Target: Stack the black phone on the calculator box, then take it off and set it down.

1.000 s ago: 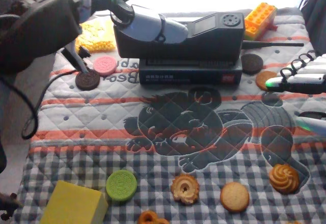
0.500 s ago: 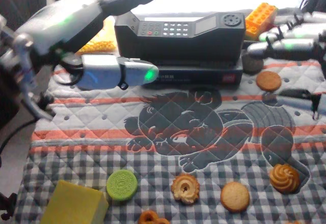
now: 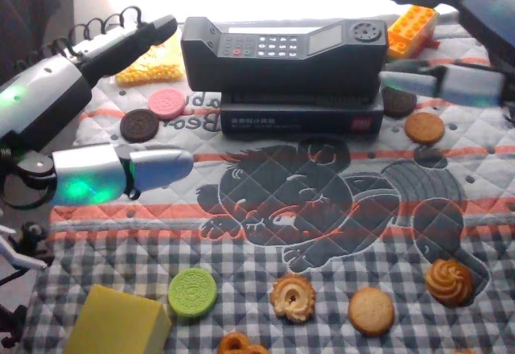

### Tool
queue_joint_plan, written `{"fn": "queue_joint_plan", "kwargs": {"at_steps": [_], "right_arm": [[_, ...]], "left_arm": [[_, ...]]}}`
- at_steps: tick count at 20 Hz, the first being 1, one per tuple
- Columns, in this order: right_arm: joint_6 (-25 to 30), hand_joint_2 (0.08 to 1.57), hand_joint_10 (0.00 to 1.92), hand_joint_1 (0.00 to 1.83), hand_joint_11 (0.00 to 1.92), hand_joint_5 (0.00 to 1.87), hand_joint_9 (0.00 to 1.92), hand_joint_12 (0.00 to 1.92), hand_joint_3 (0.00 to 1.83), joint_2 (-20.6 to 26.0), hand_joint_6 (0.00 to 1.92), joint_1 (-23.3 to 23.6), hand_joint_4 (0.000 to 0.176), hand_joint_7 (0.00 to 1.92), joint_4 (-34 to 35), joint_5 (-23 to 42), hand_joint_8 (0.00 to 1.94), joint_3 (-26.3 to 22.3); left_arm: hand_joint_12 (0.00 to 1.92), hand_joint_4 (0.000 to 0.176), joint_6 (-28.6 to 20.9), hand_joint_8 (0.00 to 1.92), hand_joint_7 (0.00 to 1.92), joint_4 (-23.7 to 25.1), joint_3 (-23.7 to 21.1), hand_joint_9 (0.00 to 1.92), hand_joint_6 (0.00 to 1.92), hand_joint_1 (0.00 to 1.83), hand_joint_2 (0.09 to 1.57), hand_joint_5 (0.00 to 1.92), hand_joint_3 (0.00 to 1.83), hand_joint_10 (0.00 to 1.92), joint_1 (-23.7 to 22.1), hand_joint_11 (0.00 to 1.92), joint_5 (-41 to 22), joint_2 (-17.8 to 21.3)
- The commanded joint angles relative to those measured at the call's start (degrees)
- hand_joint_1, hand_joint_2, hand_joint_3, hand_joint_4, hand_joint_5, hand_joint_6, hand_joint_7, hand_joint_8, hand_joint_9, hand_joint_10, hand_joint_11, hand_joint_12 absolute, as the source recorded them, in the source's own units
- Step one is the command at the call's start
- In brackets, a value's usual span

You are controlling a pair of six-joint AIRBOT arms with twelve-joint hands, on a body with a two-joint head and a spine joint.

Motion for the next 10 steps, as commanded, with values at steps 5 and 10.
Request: {"fn": "queue_joint_plan", "kwargs": {"at_steps": [5,10], "right_arm": [[0.0,1.04,0.01,0.73,0.08,0.44,0.48,1.26,0.0,-4.1,0.0,6.3,0.075,0.41,1.0,-2.7,0.0,5.2],[0.0,1.03,0.07,0.77,0.23,0.41,0.61,1.5,0.0,-8.5,0.0,9.6,0.098,0.45,0.6,-9.8,0.0,9.9]], "left_arm": [[0.02,0.12,-2.0,0.01,0.13,0.4,-0.6,0.07,0.02,0.75,0.9,0.2,0.0,0.01,1.3,0.03,-7.4,0.6],[0.04,0.133,-2.0,0.0,0.12,0.5,-0.3,0.1,0.0,0.67,0.9,0.18,0.0,0.01,1.3,0.06,-6.3,-0.2]]}}
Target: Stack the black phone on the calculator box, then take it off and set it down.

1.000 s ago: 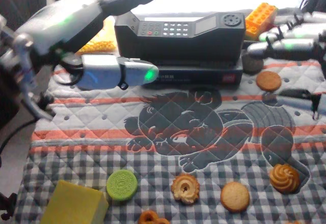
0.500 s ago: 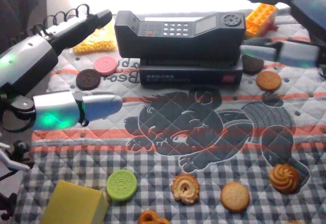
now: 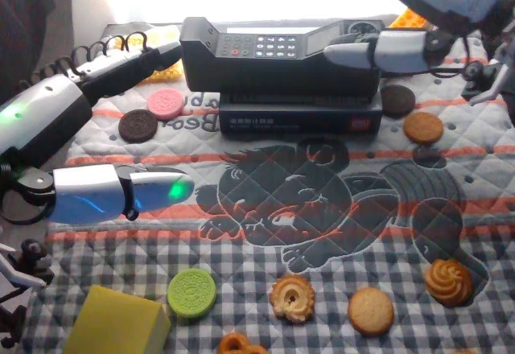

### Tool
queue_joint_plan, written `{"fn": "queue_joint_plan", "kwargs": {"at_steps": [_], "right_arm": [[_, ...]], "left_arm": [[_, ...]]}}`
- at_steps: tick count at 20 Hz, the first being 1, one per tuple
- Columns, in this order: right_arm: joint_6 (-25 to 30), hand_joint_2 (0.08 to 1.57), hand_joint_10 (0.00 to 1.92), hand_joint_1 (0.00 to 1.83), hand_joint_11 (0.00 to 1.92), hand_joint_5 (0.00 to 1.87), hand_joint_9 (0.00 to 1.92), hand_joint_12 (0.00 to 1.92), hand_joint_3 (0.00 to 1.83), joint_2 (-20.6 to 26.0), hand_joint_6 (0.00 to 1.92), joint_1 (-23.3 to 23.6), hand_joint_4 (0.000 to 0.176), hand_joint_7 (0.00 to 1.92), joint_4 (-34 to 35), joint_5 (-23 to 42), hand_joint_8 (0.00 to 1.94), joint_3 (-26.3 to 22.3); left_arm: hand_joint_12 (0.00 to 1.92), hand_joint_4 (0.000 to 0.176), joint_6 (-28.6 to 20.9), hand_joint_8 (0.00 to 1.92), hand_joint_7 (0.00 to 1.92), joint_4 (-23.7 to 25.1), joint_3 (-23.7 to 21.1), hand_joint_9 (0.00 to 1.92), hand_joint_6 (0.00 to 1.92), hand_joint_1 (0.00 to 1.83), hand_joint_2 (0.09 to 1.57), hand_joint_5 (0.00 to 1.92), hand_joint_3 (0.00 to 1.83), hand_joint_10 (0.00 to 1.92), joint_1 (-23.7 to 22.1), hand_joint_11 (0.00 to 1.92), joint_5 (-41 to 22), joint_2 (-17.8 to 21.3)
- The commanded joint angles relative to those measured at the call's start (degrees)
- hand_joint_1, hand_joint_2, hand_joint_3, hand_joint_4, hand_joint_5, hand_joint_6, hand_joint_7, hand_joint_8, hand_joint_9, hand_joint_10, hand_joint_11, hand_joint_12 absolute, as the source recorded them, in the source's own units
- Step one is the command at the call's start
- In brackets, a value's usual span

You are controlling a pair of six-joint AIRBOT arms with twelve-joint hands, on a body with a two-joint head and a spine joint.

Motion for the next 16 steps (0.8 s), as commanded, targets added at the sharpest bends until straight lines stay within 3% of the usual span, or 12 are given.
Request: {"fn": "queue_joint_plan", "kwargs": {"at_steps": [1,4,5,6,7,8,10,11,13,14,15,16], "right_arm": [[0.1,1.02,0.04,0.73,0.14,0.38,0.55,1.47,0.0,0.0,0.0,0.9,0.087,0.42,0.7,4.1,0.0,0.7],[0.1,1.01,0.04,0.66,0.02,0.38,0.58,1.57,0.0,-0.9,0.0,0.9,0.099,0.47,0.6,1.2,0.01,2.1],[0.1,1.0,0.13,0.72,0.26,0.43,0.76,1.55,0.0,-0.9,0.01,0.9,0.062,0.56,0.6,0.9,0.02,2.1],[0.1,1.01,0.12,0.74,0.36,0.48,0.8,1.41,0.0,-0.9,0.01,0.9,0.037,0.64,0.6,0.8,0.03,2.1],[0.1,1.0,0.72,0.84,0.69,0.59,0.93,1.61,0.0,-0.9,0.01,0.9,0.0,0.91,0.5,0.7,0.07,2.1],[0.1,1.0,0.72,0.84,0.69,0.59,0.93,1.61,0.0,-0.9,0.01,0.9,0.0,0.91,0.5,0.6,0.07,2.0],[0.1,1.04,0.51,0.94,0.73,0.7,0.93,1.38,0.0,-0.9,0.01,0.6,0.0,0.97,0.3,0.4,0.02,1.9],[0.1,1.12,0.71,1.27,0.97,0.9,1.18,1.47,0.0,-0.9,0.63,0.5,0.0,1.03,0.3,0.3,1.07,1.8],[0.1,1.12,0.76,1.27,1.02,0.94,1.21,1.42,0.0,-0.9,0.74,0.5,0.0,1.04,0.3,0.2,1.11,1.9],[0.1,1.08,0.68,1.28,0.96,0.99,1.3,1.31,0.0,-0.9,0.76,0.5,0.0,1.16,0.2,0.2,0.88,1.8],[0.1,1.07,0.62,1.28,0.83,0.98,1.25,1.31,0.0,-0.9,0.81,0.5,0.0,1.19,-0.2,0.2,0.82,1.7],[0.1,1.09,0.72,1.28,0.85,0.95,1.2,1.41,0.0,-0.9,0.84,0.5,0.0,1.14,-0.4,0.2,0.91,1.3]], "left_arm": [[0.05,0.103,-0.6,0.01,0.13,0.7,0.3,0.1,0.0,0.7,0.92,0.18,0.0,0.01,-0.4,0.07,-6.6,0.0],[0.06,0.103,-0.6,0.01,0.15,0.7,0.3,0.11,0.01,0.71,0.92,0.2,0.0,0.01,-0.5,0.07,-6.5,0.0],[0.05,0.111,-0.6,0.01,0.16,0.5,0.4,0.12,0.0,0.7,0.94,0.19,0.01,0.01,-0.5,0.03,-6.2,-0.1],[0.14,0.103,-0.6,0.01,0.18,0.4,0.4,0.14,0.0,0.72,0.95,0.2,0.0,0.01,-0.4,0.01,-5.9,-0.1],[0.19,0.101,-0.6,0.0,0.19,0.2,0.5,0.14,0.0,0.75,0.95,0.21,0.0,0.0,-0.4,0.0,-5.6,-0.2],[0.19,0.101,-0.6,0.0,0.19,0.0,0.6,0.14,0.0,0.75,0.95,0.21,0.0,0.0,-0.4,0.0,-5.5,-0.3],[0.2,0.096,-0.6,0.0,0.2,-0.1,0.7,0.14,0.0,0.76,0.95,0.23,0.0,0.0,-0.4,0.0,-5.5,-0.4],[0.24,0.082,-0.6,0.0,0.21,-0.1,0.7,0.15,0.0,0.75,0.98,0.24,0.01,0.0,-0.4,0.0,-5.5,-0.5],[0.25,0.095,-0.6,0.0,0.21,-0.2,0.7,0.15,0.01,0.75,0.98,0.25,0.01,0.0,-0.4,0.0,-5.4,-0.7],[0.21,0.101,-0.6,0.0,0.2,-0.2,0.8,0.13,0.0,0.73,0.99,0.24,0.01,0.0,-0.4,0.0,-5.4,-0.8],[0.24,0.106,-0.6,0.0,0.21,-0.3,0.8,0.13,0.0,0.72,0.99,0.24,0.0,0.0,-0.4,0.0,-5.4,-0.9],[0.39,0.111,-0.6,0.0,0.2,-0.3,0.8,0.16,0.0,0.69,0.99,0.19,0.0,0.0,-0.4,0.0,-5.7,-1.0]]}}
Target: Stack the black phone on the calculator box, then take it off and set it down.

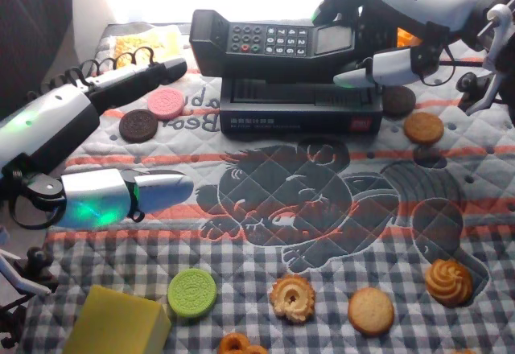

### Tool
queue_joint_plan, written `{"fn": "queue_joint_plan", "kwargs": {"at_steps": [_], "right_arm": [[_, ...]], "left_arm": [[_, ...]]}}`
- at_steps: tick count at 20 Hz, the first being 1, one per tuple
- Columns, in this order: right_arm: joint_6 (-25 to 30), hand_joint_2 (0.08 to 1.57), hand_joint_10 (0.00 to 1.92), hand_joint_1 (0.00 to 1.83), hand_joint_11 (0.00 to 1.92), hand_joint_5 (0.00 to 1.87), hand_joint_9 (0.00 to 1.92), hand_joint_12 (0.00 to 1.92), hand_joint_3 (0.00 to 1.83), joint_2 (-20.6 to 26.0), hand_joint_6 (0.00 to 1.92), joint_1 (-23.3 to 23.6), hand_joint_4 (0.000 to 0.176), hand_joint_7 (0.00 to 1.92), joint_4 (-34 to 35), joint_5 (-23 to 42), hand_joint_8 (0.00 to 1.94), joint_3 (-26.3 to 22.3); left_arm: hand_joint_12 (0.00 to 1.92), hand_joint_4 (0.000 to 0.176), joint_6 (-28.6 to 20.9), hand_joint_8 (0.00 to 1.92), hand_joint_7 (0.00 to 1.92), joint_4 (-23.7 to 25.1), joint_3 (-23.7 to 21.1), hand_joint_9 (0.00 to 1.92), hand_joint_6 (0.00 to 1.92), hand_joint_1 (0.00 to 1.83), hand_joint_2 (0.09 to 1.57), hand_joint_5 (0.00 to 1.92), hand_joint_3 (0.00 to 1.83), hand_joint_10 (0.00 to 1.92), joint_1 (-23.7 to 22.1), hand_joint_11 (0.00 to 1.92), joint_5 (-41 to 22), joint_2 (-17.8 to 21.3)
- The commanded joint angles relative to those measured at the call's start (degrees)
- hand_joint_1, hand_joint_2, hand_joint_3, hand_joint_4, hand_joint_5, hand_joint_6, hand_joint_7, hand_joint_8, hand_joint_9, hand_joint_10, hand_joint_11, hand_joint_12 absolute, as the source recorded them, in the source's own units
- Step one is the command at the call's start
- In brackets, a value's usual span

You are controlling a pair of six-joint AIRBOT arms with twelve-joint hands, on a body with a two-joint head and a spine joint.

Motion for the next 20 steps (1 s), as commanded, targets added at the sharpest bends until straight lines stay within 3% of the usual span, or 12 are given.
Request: {"fn": "queue_joint_plan", "kwargs": {"at_steps": [1,3,5,6,7,8,9,10,11,13,16,20], "right_arm": [[-0.2,1.09,0.72,1.28,0.85,0.95,1.2,1.41,0.0,0.4,0.84,0.3,0.0,1.14,-0.1,5.5,0.91,-0.6],[-0.2,1.08,0.83,1.28,1.09,0.99,1.24,1.37,0.0,0.4,0.79,0.3,0.0,1.15,-0.1,6.2,0.89,-1.5],[-0.1,1.08,0.49,1.27,1.18,0.97,1.35,1.11,0.0,1.7,0.87,0.3,0.0,1.17,-0.5,8.7,0.81,-3.3],[-0.1,1.07,0.46,1.27,1.19,0.99,1.38,1.12,0.0,2.6,0.84,0.3,0.0,1.19,-0.8,10.1,0.79,-4.3],[-0.1,1.05,0.46,1.29,1.18,1.04,1.41,1.21,0.0,4.0,0.73,0.3,0.0,1.25,-1.1,11.9,0.69,-5.7],[-0.1,1.05,0.51,1.29,1.17,1.06,1.43,1.31,0.0,5.6,0.64,0.2,0.0,1.24,-1.3,14.2,0.74,-7.0],[-0.1,1.05,0.63,1.29,1.17,1.06,1.41,1.37,0.0,6.9,0.62,-0.3,0.0,1.22,-1.3,16.0,0.79,-8.2],[-0.1,1.05,0.63,1.29,1.17,1.06,1.41,1.37,0.0,8.6,0.62,-1.0,0.0,1.22,-1.3,18.6,0.79,-9.6],[-0.1,1.08,0.9,1.28,1.21,0.98,1.38,1.49,0.0,10.4,0.73,-2.2,0.0,1.16,-1.3,21.6,0.92,-11.2],[-0.1,1.1,0.82,1.28,1.17,0.93,1.32,1.4,0.0,13.4,0.81,-4.4,0.0,1.13,-1.5,25.9,0.96,-13.9],[0.2,1.11,0.83,1.27,1.15,0.9,1.29,1.34,0.0,17.7,0.89,-9.3,0.0,1.1,-1.5,31.4,1.03,-17.9],[6.3,1.06,0.64,1.27,1.25,1.0,1.36,1.13,0.0,18.9,0.84,-16.4,0.0,1.22,-1.5,35.5,0.72,-19.1]], "left_arm": [[0.39,0.111,-0.7,0.0,0.2,0.7,0.1,0.16,0.0,0.69,0.99,0.19,0.0,0.0,-0.4,0.0,-7.6,0.2],[0.22,0.126,-2.3,0.0,0.13,1.1,0.1,0.1,0.0,0.66,0.97,0.16,0.0,0.0,-0.2,0.0,-8.4,0.3],[0.23,0.09,-4.4,0.0,0.16,1.3,0.1,0.1,0.0,0.63,0.97,0.19,0.0,0.0,0.4,0.0,-9.7,0.9],[0.22,0.103,-4.9,0.0,0.13,1.3,0.0,0.07,0.0,0.63,0.95,0.18,0.0,0.0,0.6,0.0,-10.2,1.3],[0.15,0.084,-5.1,0.0,0.14,1.3,-0.2,0.08,0.0,0.69,0.98,0.19,0.0,0.0,0.8,0.0,-10.8,1.7],[0.15,0.089,-5.2,0.01,0.16,1.3,-0.5,0.1,0.0,0.75,1.0,0.2,0.0,0.01,1.1,0.0,-11.5,2.4],[0.29,0.117,-5.3,0.0,0.16,1.3,-0.9,0.12,0.0,0.69,1.03,0.17,0.0,0.0,1.5,0.0,-12.3,3.1],[0.29,0.117,-5.6,0.0,0.16,1.3,-1.4,0.12,0.0,0.69,1.03,0.17,0.0,0.0,2.0,0.0,-13.4,3.9],[0.17,0.112,-7.3,0.0,0.14,1.3,-1.7,0.08,0.0,0.71,1.03,0.16,0.0,0.0,2.9,0.0,-14.9,4.8],[0.37,0.086,-12.3,0.0,0.16,1.4,-1.6,0.16,0.0,0.58,1.01,0.14,0.0,0.0,4.5,0.0,-17.5,5.8],[0.47,0.099,-18.3,0.0,0.13,1.3,-1.4,0.13,0.0,0.64,0.99,0.15,0.0,0.0,7.4,0.0,-21.6,7.1],[0.56,0.069,-23.7,0.0,0.16,0.6,-1.2,0.16,0.0,0.55,0.99,0.15,0.0,0.01,10.7,0.0,-24.8,8.0]]}}
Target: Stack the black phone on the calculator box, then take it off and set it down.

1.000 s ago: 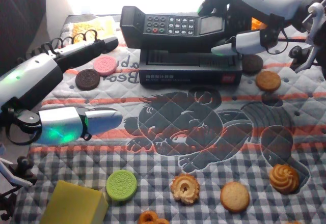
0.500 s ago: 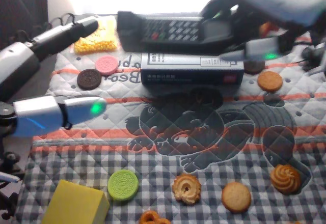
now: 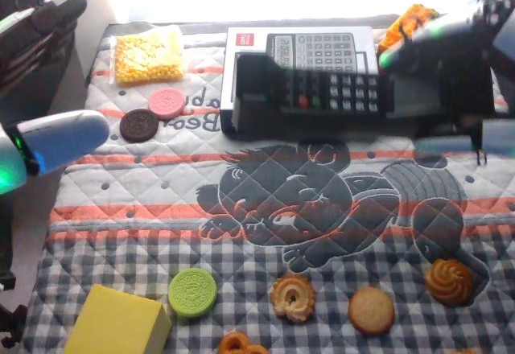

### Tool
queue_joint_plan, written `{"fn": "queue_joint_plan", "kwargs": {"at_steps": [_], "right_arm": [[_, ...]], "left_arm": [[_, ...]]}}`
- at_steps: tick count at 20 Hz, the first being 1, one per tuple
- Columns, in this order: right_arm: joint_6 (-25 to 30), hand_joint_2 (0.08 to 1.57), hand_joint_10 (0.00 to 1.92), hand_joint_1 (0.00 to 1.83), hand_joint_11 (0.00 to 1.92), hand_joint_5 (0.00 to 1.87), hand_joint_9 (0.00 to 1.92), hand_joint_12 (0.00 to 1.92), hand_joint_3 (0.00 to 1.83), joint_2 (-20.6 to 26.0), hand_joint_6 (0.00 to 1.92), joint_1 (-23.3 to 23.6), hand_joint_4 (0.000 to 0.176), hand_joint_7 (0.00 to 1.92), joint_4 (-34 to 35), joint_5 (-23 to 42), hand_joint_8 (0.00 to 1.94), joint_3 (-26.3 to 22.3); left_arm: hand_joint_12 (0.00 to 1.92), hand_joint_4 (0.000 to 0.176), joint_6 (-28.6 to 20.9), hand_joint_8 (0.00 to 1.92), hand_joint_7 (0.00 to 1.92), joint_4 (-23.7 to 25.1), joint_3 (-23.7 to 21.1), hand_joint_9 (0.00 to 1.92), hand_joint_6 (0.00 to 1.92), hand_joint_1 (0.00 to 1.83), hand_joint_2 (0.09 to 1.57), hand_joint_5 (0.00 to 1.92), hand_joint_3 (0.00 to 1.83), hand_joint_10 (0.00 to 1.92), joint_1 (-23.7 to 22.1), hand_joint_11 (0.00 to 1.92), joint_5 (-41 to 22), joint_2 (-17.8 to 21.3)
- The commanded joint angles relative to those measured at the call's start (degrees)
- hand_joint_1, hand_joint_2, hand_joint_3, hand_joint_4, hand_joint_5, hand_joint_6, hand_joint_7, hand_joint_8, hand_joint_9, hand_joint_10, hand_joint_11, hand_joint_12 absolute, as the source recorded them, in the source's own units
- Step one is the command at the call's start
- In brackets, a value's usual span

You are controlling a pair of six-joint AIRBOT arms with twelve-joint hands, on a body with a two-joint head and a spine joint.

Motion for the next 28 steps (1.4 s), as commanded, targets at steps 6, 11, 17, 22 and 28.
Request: {"fn": "queue_joint_plan", "kwargs": {"at_steps": [6,11,17,22,28], "right_arm": [[3.2,1.05,0.39,1.3,1.05,1.08,1.51,0.99,0.0,0.0,0.56,-5.6,0.0,1.25,1.9,7.8,0.74,0.0],[3.3,1.09,0.64,1.28,1.11,0.95,1.32,1.11,0.0,-1.0,0.88,-5.9,0.0,1.17,-1.0,1.2,0.85,0.6],[3.3,1.08,0.17,0.97,0.47,0.54,0.68,0.87,0.0,-1.6,0.12,-5.9,0.0,0.62,-2.9,-2.9,0.13,1.8],[3.9,0.93,0.0,0.53,0.0,0.0,0.02,0.19,0.0,-1.1,0.0,-5.9,0.155,0.01,-3.1,-1.9,0.0,1.3],[3.9,0.88,0.0,0.53,0.0,0.0,0.0,0.0,0.0,2.9,0.0,-10.0,0.175,0.02,1.6,12.4,0.01,-2.8]], "left_arm": [[0.62,0.062,-4.7,0.0,0.2,0.3,0.7,0.19,0.01,0.59,0.97,0.16,0.0,0.0,0.7,0.0,-9.3,0.6],[0.59,0.052,-4.8,0.0,0.19,0.3,0.8,0.18,0.0,0.62,1.0,0.16,0.0,0.0,0.8,0.0,-9.2,0.4],[0.56,0.044,-4.9,0.0,0.18,0.4,1.0,0.16,0.0,0.61,0.97,0.17,0.0,0.0,0.8,0.0,-8.8,0.1],[0.58,0.082,-5.4,0.0,0.19,0.5,1.0,0.18,0.0,0.6,0.98,0.15,0.0,0.0,0.9,0.0,-9.5,0.1],[0.89,0.092,-10.9,0.01,0.2,1.2,1.6,0.23,0.0,0.47,0.97,0.13,0.0,0.0,2.7,0.0,-14.7,0.2]]}}
